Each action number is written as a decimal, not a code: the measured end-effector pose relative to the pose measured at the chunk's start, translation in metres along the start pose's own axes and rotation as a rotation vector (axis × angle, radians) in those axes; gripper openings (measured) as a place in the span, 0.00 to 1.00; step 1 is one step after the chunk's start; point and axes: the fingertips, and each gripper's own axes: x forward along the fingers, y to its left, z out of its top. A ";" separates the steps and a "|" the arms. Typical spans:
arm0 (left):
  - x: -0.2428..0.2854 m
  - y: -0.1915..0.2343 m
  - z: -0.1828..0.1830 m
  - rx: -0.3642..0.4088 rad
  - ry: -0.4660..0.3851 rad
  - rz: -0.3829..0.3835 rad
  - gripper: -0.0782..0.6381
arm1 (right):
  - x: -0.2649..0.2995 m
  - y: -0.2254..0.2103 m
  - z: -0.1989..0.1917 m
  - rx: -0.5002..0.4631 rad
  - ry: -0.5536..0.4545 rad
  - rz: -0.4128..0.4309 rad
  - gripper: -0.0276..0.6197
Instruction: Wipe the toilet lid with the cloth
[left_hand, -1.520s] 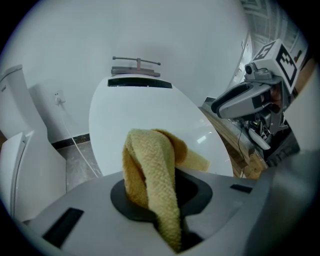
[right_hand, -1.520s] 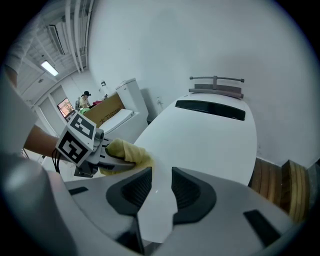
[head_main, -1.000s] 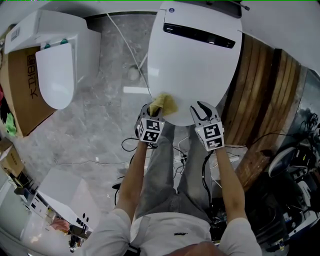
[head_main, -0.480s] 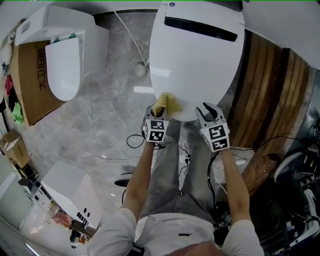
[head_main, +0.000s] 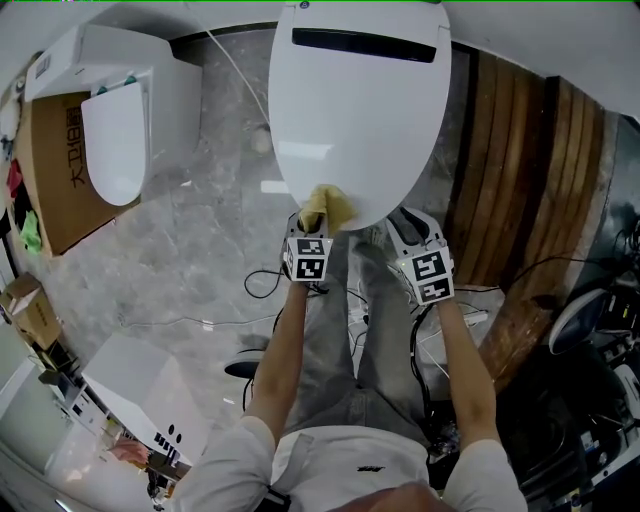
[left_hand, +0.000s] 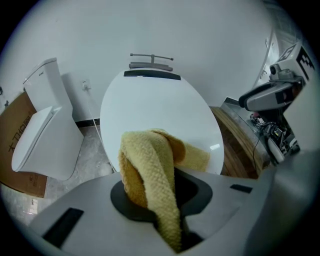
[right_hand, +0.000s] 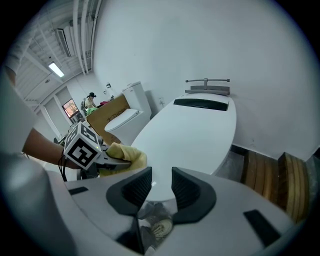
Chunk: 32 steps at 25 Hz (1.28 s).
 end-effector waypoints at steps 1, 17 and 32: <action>0.000 -0.006 -0.001 0.005 0.002 -0.007 0.22 | -0.004 -0.001 -0.003 0.004 0.000 -0.005 0.26; -0.010 -0.103 0.037 0.123 0.012 -0.233 0.22 | -0.074 -0.012 0.024 0.022 -0.074 -0.066 0.26; -0.305 -0.123 0.259 0.251 -0.437 -0.151 0.22 | -0.276 0.043 0.202 -0.127 -0.367 -0.082 0.26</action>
